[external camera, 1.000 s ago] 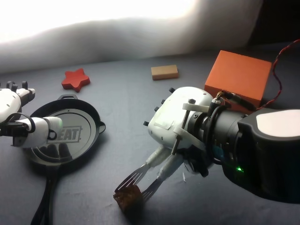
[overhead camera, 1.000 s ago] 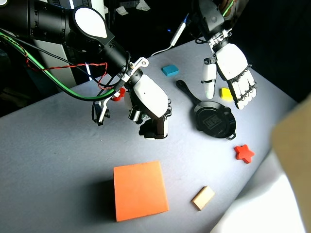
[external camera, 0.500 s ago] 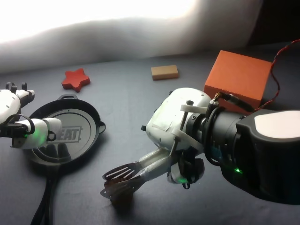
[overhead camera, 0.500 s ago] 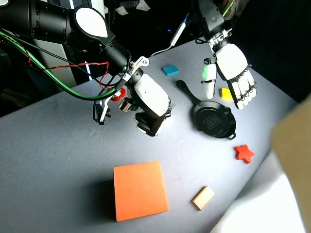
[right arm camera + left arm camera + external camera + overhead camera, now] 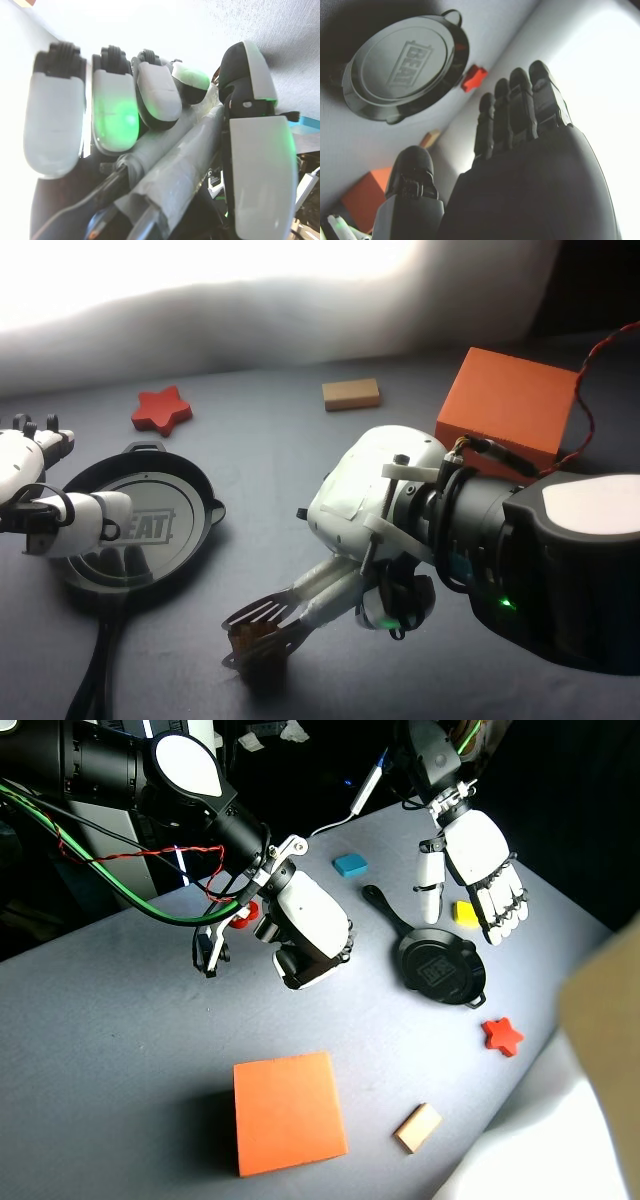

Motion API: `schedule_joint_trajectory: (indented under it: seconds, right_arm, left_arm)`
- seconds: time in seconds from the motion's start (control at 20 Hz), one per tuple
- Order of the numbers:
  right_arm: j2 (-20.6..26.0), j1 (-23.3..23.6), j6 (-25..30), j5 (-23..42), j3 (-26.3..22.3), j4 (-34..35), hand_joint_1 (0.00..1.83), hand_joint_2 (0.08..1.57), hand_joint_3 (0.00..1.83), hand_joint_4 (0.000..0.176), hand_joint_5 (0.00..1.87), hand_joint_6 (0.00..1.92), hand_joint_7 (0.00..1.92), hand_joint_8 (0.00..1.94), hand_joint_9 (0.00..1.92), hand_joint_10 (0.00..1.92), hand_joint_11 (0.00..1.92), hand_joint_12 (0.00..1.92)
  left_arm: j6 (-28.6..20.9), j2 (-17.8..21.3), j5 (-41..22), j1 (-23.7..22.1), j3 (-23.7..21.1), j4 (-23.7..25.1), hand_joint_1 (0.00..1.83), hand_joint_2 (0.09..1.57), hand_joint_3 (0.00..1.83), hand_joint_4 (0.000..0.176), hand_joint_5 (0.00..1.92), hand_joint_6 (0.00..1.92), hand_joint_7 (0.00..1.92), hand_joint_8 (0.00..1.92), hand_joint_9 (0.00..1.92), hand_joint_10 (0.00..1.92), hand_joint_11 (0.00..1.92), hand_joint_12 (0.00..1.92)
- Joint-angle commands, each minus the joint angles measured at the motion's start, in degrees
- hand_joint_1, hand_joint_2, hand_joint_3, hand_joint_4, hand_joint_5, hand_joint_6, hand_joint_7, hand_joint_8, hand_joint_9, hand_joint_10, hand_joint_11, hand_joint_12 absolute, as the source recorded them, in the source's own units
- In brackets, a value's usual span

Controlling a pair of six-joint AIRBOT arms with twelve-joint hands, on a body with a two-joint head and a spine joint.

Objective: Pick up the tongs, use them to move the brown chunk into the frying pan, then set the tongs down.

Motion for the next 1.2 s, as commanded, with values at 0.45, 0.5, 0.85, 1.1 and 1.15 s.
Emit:
schedule_joint_trajectory:
  seconds: [0.45,0.5,0.85,1.1,1.15]
  right_arm:
    - [0.4,0.3,1.7,1.1,0.0,-13.0,0.81,1.42,0.00,0.176,1.40,1.92,1.59,1.94,1.66,1.92,1.66,1.92]
    - [0.4,0.3,2.0,1.1,0.0,-13.4,0.88,1.41,0.00,0.176,1.41,1.92,1.60,1.94,1.67,1.92,1.67,1.92]
    - [0.3,1.8,7.0,3.2,1.2,-19.0,0.88,1.41,0.00,0.176,1.40,1.92,1.59,1.94,1.66,1.92,1.66,1.92]
    - [-3.6,4.4,9.2,5.2,7.4,-19.1,0.87,1.41,0.00,0.176,1.38,1.92,1.58,1.94,1.65,1.92,1.65,1.92]
    - [-4.8,4.9,9.7,5.7,9.2,-19.2,0.89,1.40,0.00,0.176,1.36,1.92,1.58,1.94,1.65,1.92,1.65,1.92]
  left_arm:
    - [0.0,0.5,-3.8,-0.7,-0.1,3.4,0.00,1.28,0.00,0.022,0.12,0.00,0.15,0.00,0.12,0.00,0.00,0.19]
    - [0.0,0.5,-3.8,-0.7,-0.1,3.4,0.00,1.28,0.00,0.023,0.13,0.01,0.15,0.00,0.13,0.01,0.00,0.23]
    - [0.0,0.5,-3.8,-0.5,0.1,3.4,0.00,1.29,0.00,0.020,0.13,0.01,0.16,0.00,0.14,0.01,0.00,0.24]
    - [-0.2,0.5,-3.8,0.0,1.5,3.5,0.00,1.28,0.00,0.019,0.14,0.01,0.17,0.00,0.14,0.01,0.00,0.22]
    - [-0.6,0.5,-3.8,0.3,1.8,3.6,0.00,1.27,0.00,0.016,0.13,0.00,0.17,0.00,0.14,0.00,0.00,0.19]
